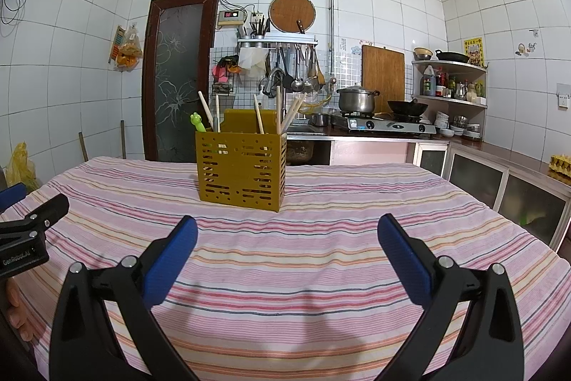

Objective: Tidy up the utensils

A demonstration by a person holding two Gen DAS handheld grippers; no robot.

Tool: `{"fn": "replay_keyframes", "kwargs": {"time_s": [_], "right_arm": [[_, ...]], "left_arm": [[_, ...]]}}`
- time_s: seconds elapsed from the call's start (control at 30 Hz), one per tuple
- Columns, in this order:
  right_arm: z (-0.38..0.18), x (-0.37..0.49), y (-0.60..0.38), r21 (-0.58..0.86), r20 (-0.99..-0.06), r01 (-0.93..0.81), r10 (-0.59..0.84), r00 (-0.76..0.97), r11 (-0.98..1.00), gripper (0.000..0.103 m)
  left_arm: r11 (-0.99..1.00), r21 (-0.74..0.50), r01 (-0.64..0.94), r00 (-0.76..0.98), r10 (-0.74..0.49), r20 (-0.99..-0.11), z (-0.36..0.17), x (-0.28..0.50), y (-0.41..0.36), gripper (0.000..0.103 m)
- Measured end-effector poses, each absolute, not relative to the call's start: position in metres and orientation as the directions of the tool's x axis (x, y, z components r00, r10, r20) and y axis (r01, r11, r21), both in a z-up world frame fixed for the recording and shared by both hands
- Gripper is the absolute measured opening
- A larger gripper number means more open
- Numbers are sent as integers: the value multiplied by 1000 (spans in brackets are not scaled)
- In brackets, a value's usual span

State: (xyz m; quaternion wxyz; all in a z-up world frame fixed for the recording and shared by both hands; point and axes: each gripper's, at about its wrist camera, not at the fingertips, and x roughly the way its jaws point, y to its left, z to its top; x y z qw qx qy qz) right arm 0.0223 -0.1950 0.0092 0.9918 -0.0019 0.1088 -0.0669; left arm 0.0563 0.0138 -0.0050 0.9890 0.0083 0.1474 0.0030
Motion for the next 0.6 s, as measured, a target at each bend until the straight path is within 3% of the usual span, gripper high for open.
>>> {"fn": "replay_keyframes", "kwargs": {"time_s": [0.6], "right_arm": [[9, 22, -195, -19, -214, 132, -133, 968, 991, 99]], "left_arm": [[1000, 15, 1, 958, 3, -285, -2, 55, 14, 98]]}}
